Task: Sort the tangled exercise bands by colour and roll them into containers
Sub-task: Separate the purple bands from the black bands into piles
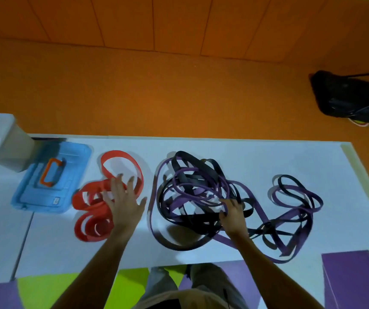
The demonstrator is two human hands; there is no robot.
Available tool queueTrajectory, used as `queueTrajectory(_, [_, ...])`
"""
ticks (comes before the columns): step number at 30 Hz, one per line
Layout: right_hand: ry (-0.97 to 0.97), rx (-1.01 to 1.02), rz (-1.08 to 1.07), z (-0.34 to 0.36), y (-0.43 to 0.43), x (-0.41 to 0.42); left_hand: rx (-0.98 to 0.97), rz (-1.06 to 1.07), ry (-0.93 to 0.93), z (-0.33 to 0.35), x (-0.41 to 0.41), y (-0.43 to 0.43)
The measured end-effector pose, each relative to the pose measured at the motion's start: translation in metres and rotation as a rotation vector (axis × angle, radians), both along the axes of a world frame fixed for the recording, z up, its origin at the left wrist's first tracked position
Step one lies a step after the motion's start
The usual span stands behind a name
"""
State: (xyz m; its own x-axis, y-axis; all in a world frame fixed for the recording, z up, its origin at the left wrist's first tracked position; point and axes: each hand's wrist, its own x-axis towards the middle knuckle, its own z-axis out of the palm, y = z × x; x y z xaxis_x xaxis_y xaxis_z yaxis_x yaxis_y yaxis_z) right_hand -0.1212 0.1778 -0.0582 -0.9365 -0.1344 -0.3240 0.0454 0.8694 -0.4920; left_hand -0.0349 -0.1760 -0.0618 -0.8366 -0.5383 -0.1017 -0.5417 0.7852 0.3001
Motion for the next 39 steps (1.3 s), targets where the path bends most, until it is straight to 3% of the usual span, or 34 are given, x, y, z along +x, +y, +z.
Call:
queueTrajectory(3, [-0.051, 0.093, 0.169, 0.005, 0.015, -0.015, 0.005, -0.223, -0.017, 0.027, -0.016, 0.053])
queueTrajectory(6, [-0.140, 0.143, 0.243, -0.003, 0.016, -0.030, 0.191, -0.327, -0.181, 0.021, -0.037, 0.086])
queueTrajectory(9, [-0.048, 0.234, 0.286, -0.017, 0.016, -0.038, 0.365, -0.199, -0.202, 0.020, -0.052, 0.108])
queueTrajectory(12, [0.016, 0.129, 0.250, -0.023, 0.021, -0.042, 0.432, -0.004, -0.170, 0.012, -0.058, 0.117])
queueTrajectory(15, [0.074, -0.155, 0.227, -0.027, 0.032, -0.049, 0.323, 0.010, -0.178, 0.004, -0.059, 0.121])
queueTrajectory(19, [0.098, -0.416, 0.334, -0.019, 0.052, -0.062, 0.106, -0.226, -0.104, 0.010, -0.064, 0.125])
queueTrajectory(23, [0.116, -0.450, 0.622, -0.007, 0.085, -0.066, 0.140, -0.413, -0.191, 0.017, -0.072, 0.134])
queueTrajectory(26, [0.190, -0.304, 0.822, -0.014, 0.111, -0.067, 0.225, -0.406, -0.166, 0.014, -0.074, 0.139])
queueTrajectory(29, [0.167, -0.142, 0.681, -0.012, 0.119, -0.073, 0.318, -0.400, -0.105, 0.021, -0.065, 0.154])
queueTrajectory(33, [0.144, 0.004, 0.350, 0.006, 0.096, -0.094, 0.262, -0.458, 0.062, 0.025, -0.043, 0.173])
queueTrajectory(36, [0.151, -0.095, 0.231, 0.007, 0.072, -0.109, 0.191, -0.613, 0.129, 0.017, -0.025, 0.175])
queueTrajectory(39, [0.110, -0.200, 0.248, -0.002, 0.045, -0.127, 0.140, -0.726, 0.009, 0.022, -0.020, 0.175])
